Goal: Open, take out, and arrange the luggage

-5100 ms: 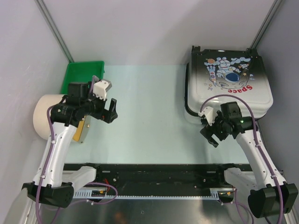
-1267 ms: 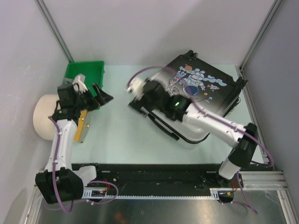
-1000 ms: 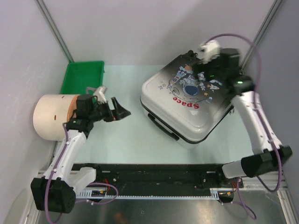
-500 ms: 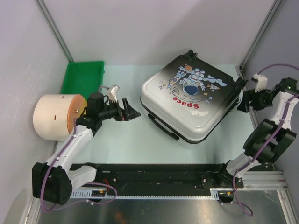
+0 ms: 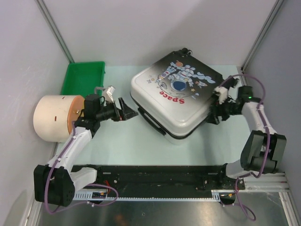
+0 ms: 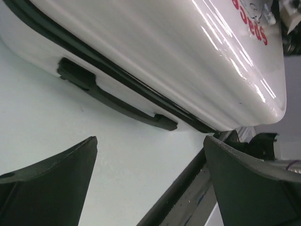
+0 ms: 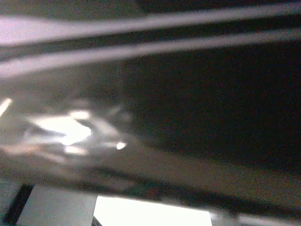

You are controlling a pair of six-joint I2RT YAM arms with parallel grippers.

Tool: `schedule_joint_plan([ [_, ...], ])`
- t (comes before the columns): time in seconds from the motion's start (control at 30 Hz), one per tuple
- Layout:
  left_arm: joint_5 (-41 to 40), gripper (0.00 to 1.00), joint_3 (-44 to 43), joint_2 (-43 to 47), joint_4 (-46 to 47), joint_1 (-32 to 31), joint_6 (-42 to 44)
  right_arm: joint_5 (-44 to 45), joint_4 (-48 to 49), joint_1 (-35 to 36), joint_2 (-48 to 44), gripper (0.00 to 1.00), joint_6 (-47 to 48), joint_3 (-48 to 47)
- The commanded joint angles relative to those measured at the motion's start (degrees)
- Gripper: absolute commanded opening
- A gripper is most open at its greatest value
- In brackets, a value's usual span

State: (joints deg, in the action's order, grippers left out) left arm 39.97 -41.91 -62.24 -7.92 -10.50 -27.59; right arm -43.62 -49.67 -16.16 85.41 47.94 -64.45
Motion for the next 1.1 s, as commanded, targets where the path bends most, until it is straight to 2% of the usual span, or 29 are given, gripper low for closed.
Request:
schedule_joint_plan([
  [0.0, 3.1, 1.00, -1.6, -0.3, 1.9, 4.9, -1.2, -0.2, 15.3, 17.8, -2.7, 0.80, -15.7, 5.7],
  [0.2, 5.6, 1.00, -6.9, -3.3, 1.9, 9.3, -1.0, 4.6, 21.5, 34.9, -9.2, 0.79, -24.8, 7.3],
  [0.3, 5.5, 1.00, -8.6, -3.3, 1.9, 9.7, -0.4, 4.2, 20.5, 36.0, -13.6, 0.79, -28.1, 7.6],
  [0.4, 5.7, 1.00, -9.9, -2.0, 1.9, 9.6, 0.9, 2.8, 17.9, 31.1, -19.0, 0.79, -26.4, 8.7],
  [0.53, 3.9, 0.99, -8.8, 0.2, 1.9, 9.6, 0.4, -1.4, 18.0, 17.0, -23.2, 0.80, -22.5, 8.4],
  [0.57, 4.2, 1.00, -7.4, 0.5, 1.9, 9.6, -0.2, -2.1, 18.9, 10.4, -23.1, 0.84, -22.4, 7.8],
  [0.67, 4.6, 0.99, -5.1, 0.3, 1.9, 9.6, -1.2, -2.4, 23.5, 3.5, -19.8, 0.93, -24.8, 3.9],
  [0.77, 5.0, 0.99, -3.6, 0.4, 1.9, 9.5, -0.6, -1.7, 30.5, 0.0, -13.7, 0.98, -33.5, -1.1],
  [0.9, 4.9, 1.00, -2.9, 0.9, 1.9, 9.5, 0.5, 2.2, 44.5, -1.6, -6.9, 1.00, -46.9, -4.8],
  [0.93, 4.7, 1.00, -2.9, 0.9, 1.9, 9.5, 0.5, 3.4, 46.2, -1.8, -3.9, 1.00, -52.5, -6.1],
  [1.07, 4.7, 1.00, -3.0, 0.2, 1.9, 9.5, 0.4, 6.1, 53.4, -1.9, 2.9, 0.99, -63.8, -9.4],
])
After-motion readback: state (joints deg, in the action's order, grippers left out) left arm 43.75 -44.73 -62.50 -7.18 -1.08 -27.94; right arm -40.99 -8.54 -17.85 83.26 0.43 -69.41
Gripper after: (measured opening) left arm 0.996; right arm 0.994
